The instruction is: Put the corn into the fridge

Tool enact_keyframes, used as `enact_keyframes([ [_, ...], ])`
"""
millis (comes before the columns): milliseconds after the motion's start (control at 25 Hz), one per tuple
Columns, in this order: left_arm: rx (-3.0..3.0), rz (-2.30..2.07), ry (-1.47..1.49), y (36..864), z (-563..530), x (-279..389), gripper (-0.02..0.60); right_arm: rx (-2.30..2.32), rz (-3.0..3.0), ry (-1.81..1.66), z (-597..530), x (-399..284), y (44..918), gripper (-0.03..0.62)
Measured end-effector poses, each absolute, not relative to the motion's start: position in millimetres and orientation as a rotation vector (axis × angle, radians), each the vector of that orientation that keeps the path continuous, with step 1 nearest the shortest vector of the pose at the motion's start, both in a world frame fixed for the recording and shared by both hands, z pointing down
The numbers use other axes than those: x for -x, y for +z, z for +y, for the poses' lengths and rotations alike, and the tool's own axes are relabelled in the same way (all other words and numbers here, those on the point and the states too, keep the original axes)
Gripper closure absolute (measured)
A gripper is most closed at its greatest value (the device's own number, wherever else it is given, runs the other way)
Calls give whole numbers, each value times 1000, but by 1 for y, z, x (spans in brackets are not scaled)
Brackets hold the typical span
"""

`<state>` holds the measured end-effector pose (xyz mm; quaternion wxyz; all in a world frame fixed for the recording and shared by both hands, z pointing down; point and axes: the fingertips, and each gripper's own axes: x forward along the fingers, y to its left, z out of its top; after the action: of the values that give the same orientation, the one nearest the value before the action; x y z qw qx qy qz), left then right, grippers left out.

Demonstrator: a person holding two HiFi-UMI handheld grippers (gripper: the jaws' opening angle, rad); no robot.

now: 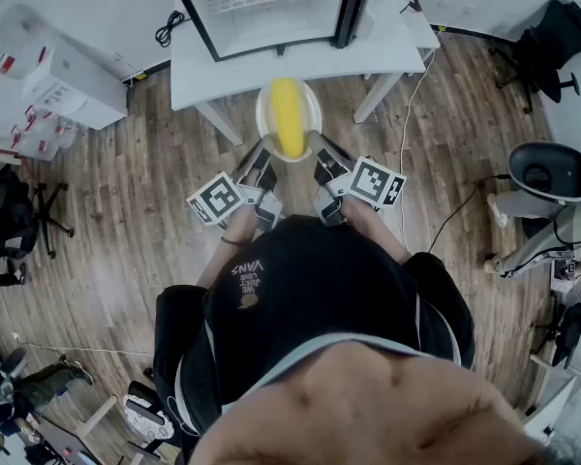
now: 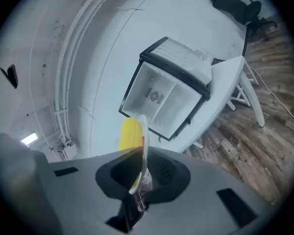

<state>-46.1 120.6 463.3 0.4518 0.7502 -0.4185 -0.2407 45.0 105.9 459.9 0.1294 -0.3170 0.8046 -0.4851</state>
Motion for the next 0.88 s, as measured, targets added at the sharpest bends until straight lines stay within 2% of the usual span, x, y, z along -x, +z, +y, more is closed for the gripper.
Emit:
enact_keyframes([
  [880, -1857, -963, -582, 469, 108, 75, 543, 1006, 2319, -1359, 98, -16, 460, 568],
])
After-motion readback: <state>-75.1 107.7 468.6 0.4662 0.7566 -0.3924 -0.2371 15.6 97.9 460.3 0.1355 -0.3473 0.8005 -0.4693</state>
